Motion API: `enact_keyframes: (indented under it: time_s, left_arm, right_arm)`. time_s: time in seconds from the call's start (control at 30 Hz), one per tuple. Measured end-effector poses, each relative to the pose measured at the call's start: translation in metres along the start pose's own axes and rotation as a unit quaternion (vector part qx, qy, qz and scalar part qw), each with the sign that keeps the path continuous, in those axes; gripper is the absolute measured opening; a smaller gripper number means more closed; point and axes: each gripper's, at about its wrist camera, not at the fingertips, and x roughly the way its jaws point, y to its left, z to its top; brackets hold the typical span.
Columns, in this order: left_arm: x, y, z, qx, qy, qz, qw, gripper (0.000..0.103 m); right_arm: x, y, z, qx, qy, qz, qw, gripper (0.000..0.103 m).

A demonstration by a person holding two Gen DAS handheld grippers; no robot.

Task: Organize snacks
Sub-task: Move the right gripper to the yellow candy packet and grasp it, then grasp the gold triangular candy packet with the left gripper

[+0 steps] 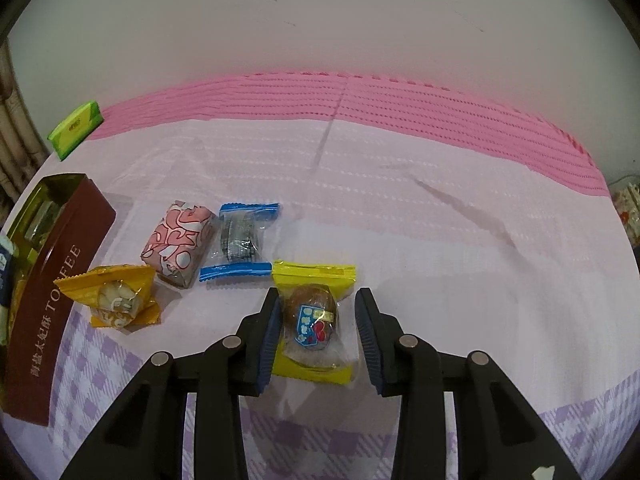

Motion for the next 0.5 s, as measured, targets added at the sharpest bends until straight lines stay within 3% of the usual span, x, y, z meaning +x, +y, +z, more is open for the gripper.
enact_keyframes:
  time_s: [0.03, 0.1, 0.3, 0.5]
  left_arm:
    - [-0.001, -0.01, 0.002, 0.006, 0.001, -0.014, 0.9999, 0.065]
    - [-0.002, -0.029, 0.003, 0.014, 0.004, -0.039, 0.9991, 0.065]
    - [-0.001, -0.093, 0.003, 0.063, 0.02, -0.102, 0.9926, 0.065]
    - [0.003, -0.157, -0.004, 0.146, 0.027, -0.144, 0.9784, 0.065]
  right_arm:
    - [0.0, -0.001, -0.001, -0.001, -0.002, 0.001, 1.0, 0.026]
    - [-0.004, -0.003, -0.006, -0.002, -0.006, -0.001, 1.0, 0.024]
    - [-0.014, -0.03, -0.018, 0.029, -0.013, -0.014, 0.999, 0.023]
    - [-0.025, -0.066, -0.033, 0.07, -0.017, -0.039, 0.997, 0.023]
